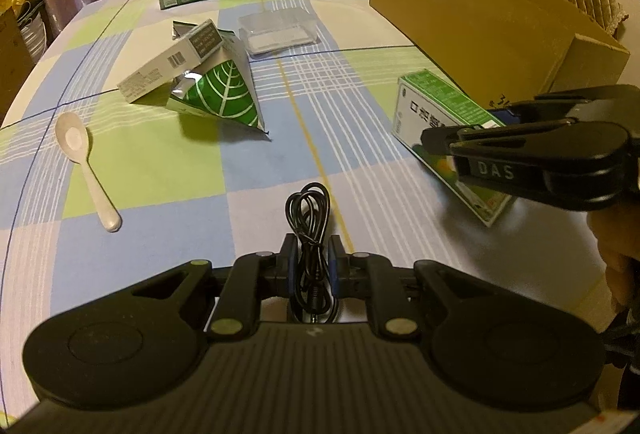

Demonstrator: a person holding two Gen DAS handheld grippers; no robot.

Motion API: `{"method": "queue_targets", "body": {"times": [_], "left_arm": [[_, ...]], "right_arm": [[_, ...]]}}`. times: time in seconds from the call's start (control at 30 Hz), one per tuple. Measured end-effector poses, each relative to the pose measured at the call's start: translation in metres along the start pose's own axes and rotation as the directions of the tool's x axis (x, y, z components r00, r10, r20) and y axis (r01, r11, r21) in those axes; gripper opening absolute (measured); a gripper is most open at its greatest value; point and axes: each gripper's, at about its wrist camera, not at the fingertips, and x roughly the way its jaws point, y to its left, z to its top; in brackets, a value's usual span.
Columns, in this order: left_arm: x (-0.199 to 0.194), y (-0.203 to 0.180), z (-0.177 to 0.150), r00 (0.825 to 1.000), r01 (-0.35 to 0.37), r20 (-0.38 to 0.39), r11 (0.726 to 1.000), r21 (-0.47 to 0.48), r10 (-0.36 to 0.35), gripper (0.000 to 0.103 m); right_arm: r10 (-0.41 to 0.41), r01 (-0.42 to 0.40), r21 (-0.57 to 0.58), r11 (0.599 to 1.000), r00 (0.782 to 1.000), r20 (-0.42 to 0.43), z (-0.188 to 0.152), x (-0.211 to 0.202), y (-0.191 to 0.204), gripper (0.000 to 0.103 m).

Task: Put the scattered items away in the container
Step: 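Lift and carry the green box and black cable with both tools toward the cardboard box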

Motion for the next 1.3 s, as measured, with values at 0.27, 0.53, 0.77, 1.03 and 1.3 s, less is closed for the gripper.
{"method": "queue_targets", "body": {"times": [0.27,0.53,0.77,1.03,1.3], "left_arm": [[-0.017,-0.002,0.003,1.0,-0.002,0.031,1.0,0.0,0.002,0.012],[-0.032,-0.008,0.001,0.999,-0.006,0.046,1.0,0.005,0.006,0.012],[-0.044,-0.015,0.0,0.998,-0.013,0.06,1.0,0.01,0.013,0.012],[-0.057,-0.025,0.001,0.997,-0.01,0.079,1.0,0.025,0.008,0.012],[-0.071,-0.038,0.005,0.995,-0.003,0.103,0.999,0.045,-0.002,0.012]], "right_arm": [[0.008,-0.008,0.006,1.0,1.0,0.029,-0.001,-0.022,0.006,0.027],[0.007,-0.008,0.009,1.0,0.998,0.055,-0.001,-0.042,0.007,0.027],[0.012,-0.013,0.014,1.0,0.997,0.073,-0.003,-0.059,0.006,0.027],[0.001,-0.004,0.026,1.0,0.994,0.106,-0.002,-0.079,0.0,0.027],[-0.011,0.006,0.037,0.999,0.989,0.146,0.001,-0.102,-0.007,0.027]]}}
